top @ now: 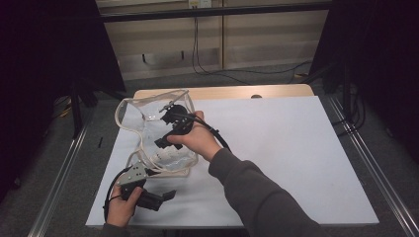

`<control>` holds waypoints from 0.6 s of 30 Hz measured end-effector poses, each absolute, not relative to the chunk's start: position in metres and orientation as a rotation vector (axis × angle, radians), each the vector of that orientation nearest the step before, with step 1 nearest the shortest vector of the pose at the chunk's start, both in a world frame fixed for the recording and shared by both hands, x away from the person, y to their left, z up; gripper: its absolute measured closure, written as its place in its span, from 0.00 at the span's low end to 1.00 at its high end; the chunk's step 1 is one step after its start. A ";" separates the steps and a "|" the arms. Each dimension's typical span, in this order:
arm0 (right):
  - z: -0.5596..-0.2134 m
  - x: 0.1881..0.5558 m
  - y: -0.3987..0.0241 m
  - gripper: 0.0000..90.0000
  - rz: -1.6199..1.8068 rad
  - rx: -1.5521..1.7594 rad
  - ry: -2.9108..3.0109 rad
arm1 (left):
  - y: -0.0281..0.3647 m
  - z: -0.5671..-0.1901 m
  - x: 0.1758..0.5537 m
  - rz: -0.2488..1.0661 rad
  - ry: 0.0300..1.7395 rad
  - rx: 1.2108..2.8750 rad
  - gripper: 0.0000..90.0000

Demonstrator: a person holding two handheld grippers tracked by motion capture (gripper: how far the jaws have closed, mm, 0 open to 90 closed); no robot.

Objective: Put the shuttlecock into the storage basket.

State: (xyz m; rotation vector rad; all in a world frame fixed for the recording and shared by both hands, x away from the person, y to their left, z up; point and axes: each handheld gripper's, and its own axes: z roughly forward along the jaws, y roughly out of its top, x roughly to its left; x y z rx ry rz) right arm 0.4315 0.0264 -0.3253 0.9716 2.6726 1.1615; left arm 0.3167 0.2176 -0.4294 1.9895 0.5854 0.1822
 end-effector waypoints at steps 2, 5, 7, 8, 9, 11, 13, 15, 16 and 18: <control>-0.323 0.430 0.024 0.16 1.180 0.973 2.672 | 0.218 -0.429 0.317 0.181 0.586 1.990 0.04; -0.321 0.428 0.021 0.13 1.193 0.953 2.686 | 0.217 -0.430 0.317 0.185 0.585 1.991 0.04; -0.319 0.426 0.018 0.13 1.193 0.937 2.685 | 0.217 -0.430 0.316 0.181 0.587 1.990 0.04; -0.319 0.426 0.016 0.13 1.199 0.932 2.678 | 0.217 -0.430 0.316 0.184 0.584 1.989 0.04; -0.318 0.425 0.015 0.12 1.199 0.934 2.684 | 0.217 -0.429 0.316 0.186 0.585 1.994 0.04; -0.317 0.424 0.011 0.12 1.212 0.926 2.681 | 0.217 -0.429 0.317 0.185 0.580 1.999 0.04; -0.316 0.423 0.008 0.12 1.216 0.918 2.674 | 0.216 -0.430 0.316 0.181 0.586 1.993 0.04; -0.315 0.422 0.005 0.12 1.235 0.920 2.677 | 0.217 -0.429 0.316 0.187 0.580 2.002 0.04; -0.314 0.421 0.003 0.12 1.244 0.920 2.677 | 0.217 -0.429 0.316 0.186 0.581 2.001 0.04; -0.314 0.420 0.000 0.07 1.250 0.892 2.686 | 0.217 -0.430 0.316 0.189 0.581 2.005 0.04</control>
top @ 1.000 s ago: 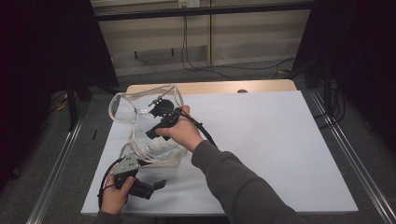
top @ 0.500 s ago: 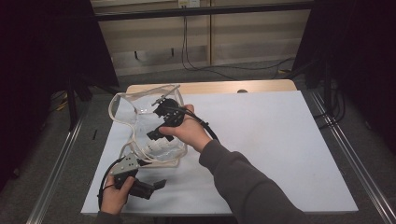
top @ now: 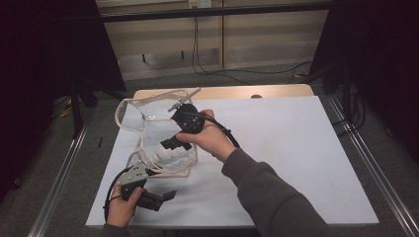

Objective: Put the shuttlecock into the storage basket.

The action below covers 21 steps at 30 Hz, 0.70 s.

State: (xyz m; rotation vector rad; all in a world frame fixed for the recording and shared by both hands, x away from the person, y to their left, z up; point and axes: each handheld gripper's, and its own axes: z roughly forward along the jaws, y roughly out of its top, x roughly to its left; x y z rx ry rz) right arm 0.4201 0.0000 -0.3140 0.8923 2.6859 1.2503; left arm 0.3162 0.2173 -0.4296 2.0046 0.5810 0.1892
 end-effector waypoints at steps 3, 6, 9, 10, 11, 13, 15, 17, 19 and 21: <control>-0.314 0.418 -0.005 0.06 1.276 0.880 2.704 | 0.217 -0.429 0.316 0.192 0.582 2.002 0.04; -0.313 0.415 -0.009 0.06 1.286 0.882 2.693 | 0.217 -0.429 0.315 0.185 0.585 2.003 0.04; -0.313 0.414 -0.013 0.06 1.294 0.882 2.694 | 0.218 -0.429 0.315 0.195 0.584 2.005 0.04; -0.312 0.414 -0.015 0.06 1.302 0.873 2.692 | 0.218 -0.429 0.315 0.191 0.582 2.004 0.04; -0.312 0.414 -0.016 0.06 1.308 0.870 2.693 | 0.218 -0.429 0.314 0.195 0.585 2.001 0.04; -0.311 0.413 -0.018 0.06 1.316 0.867 2.691 | 0.218 -0.428 0.314 0.192 0.583 2.004 0.04; -0.309 0.410 -0.020 0.06 1.308 0.854 2.697 | 0.217 -0.428 0.313 0.190 0.589 1.993 0.04; -0.308 0.409 -0.022 0.05 1.314 0.843 2.698 | 0.217 -0.427 0.313 0.192 0.586 1.995 0.04; -0.306 0.407 -0.026 0.05 1.327 0.835 2.698 | 0.216 -0.428 0.313 0.191 0.581 1.999 0.04; -0.304 0.405 -0.030 0.05 1.329 0.824 2.696 | 0.216 -0.427 0.314 0.197 0.580 2.007 0.04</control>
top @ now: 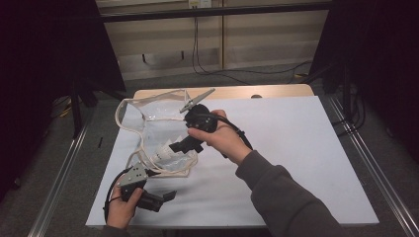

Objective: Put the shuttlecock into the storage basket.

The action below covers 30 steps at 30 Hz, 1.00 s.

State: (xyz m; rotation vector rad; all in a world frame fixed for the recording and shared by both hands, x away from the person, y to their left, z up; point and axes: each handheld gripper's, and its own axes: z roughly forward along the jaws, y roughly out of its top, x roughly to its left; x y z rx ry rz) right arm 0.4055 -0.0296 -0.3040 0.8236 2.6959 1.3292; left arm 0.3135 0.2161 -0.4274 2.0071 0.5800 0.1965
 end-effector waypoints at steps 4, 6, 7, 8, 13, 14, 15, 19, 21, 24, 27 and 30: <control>-0.302 0.403 -0.038 0.04 1.341 0.828 2.688 | 0.215 -0.428 0.313 0.189 0.581 2.001 0.04; -0.303 0.403 -0.042 0.04 1.330 0.835 2.687 | 0.215 -0.428 0.313 0.192 0.583 2.001 0.04; -0.303 0.403 -0.043 0.04 1.328 0.835 2.689 | 0.215 -0.427 0.313 0.193 0.582 2.005 0.04; -0.304 0.402 -0.045 0.04 1.324 0.838 2.692 | 0.215 -0.428 0.313 0.193 0.583 2.003 0.04; -0.305 0.400 -0.053 0.04 1.333 0.836 2.685 | 0.215 -0.428 0.313 0.192 0.590 2.007 0.04; -0.304 0.400 -0.055 0.04 1.329 0.834 2.686 | 0.215 -0.428 0.314 0.191 0.590 2.006 0.04; -0.304 0.400 -0.056 0.04 1.333 0.828 2.683 | 0.215 -0.428 0.314 0.192 0.589 2.008 0.04; -0.304 0.399 -0.061 0.04 1.326 0.836 2.681 | 0.216 -0.428 0.314 0.196 0.588 2.007 0.04; -0.304 0.399 -0.063 0.04 1.330 0.826 2.678 | 0.216 -0.428 0.314 0.195 0.589 2.006 0.04; -0.306 0.398 -0.066 0.04 1.335 0.836 2.679 | 0.216 -0.428 0.314 0.194 0.592 2.003 0.04; -0.309 0.398 -0.070 0.04 1.336 0.838 2.678 | 0.216 -0.428 0.314 0.195 0.587 2.006 0.04; -0.311 0.398 -0.075 0.04 1.338 0.843 2.673 | 0.216 -0.428 0.314 0.194 0.592 2.008 0.04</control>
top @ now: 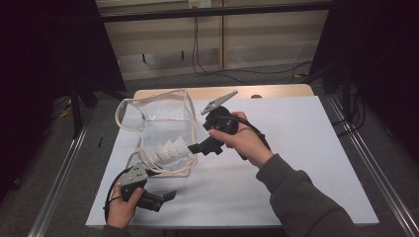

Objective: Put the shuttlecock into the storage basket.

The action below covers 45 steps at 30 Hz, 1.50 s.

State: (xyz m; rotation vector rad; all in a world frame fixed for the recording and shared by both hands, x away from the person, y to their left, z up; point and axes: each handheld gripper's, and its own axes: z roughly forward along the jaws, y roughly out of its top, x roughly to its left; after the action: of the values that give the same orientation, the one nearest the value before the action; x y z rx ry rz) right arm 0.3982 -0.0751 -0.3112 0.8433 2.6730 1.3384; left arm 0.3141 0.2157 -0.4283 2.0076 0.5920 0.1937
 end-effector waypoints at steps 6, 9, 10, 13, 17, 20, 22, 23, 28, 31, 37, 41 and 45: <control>-0.313 0.397 -0.083 0.04 1.354 0.842 2.667 | 0.216 -0.429 0.314 0.195 0.596 2.004 0.04; -0.315 0.396 -0.087 0.04 1.364 0.841 2.662 | 0.217 -0.429 0.313 0.197 0.598 2.011 0.04; -0.316 0.396 -0.088 0.04 1.369 0.838 2.661 | 0.217 -0.429 0.313 0.198 0.599 2.008 0.04; -0.319 0.394 -0.091 0.04 1.363 0.837 2.664 | 0.218 -0.429 0.313 0.199 0.599 2.008 0.04; -0.323 0.393 -0.098 0.04 1.376 0.844 2.658 | 0.217 -0.429 0.313 0.198 0.597 2.007 0.04; -0.325 0.392 -0.103 0.04 1.382 0.845 2.652 | 0.218 -0.429 0.313 0.202 0.597 2.011 0.04; -0.328 0.391 -0.107 0.04 1.373 0.849 2.650 | 0.217 -0.429 0.313 0.197 0.595 2.008 0.04; -0.329 0.391 -0.109 0.04 1.375 0.849 2.652 | 0.216 -0.429 0.313 0.193 0.597 2.002 0.04; -0.335 0.389 -0.117 0.04 1.370 0.862 2.649 | 0.217 -0.429 0.313 0.203 0.595 2.007 0.04; -0.338 0.388 -0.121 0.04 1.383 0.865 2.637 | 0.217 -0.429 0.313 0.200 0.598 2.011 0.04; -0.343 0.386 -0.130 0.04 1.390 0.876 2.629 | 0.218 -0.429 0.313 0.202 0.597 2.012 0.04; -0.348 0.384 -0.135 0.04 1.378 0.882 2.633 | 0.217 -0.429 0.313 0.197 0.597 2.010 0.04; -0.353 0.383 -0.142 0.04 1.392 0.904 2.618 | 0.217 -0.429 0.313 0.198 0.598 2.008 0.04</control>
State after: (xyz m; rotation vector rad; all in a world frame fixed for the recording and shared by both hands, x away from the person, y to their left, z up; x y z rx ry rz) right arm 0.3830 -0.1423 -0.3528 0.9041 2.6183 1.3918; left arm 0.3131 0.2168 -0.4289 2.0083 0.5984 0.1976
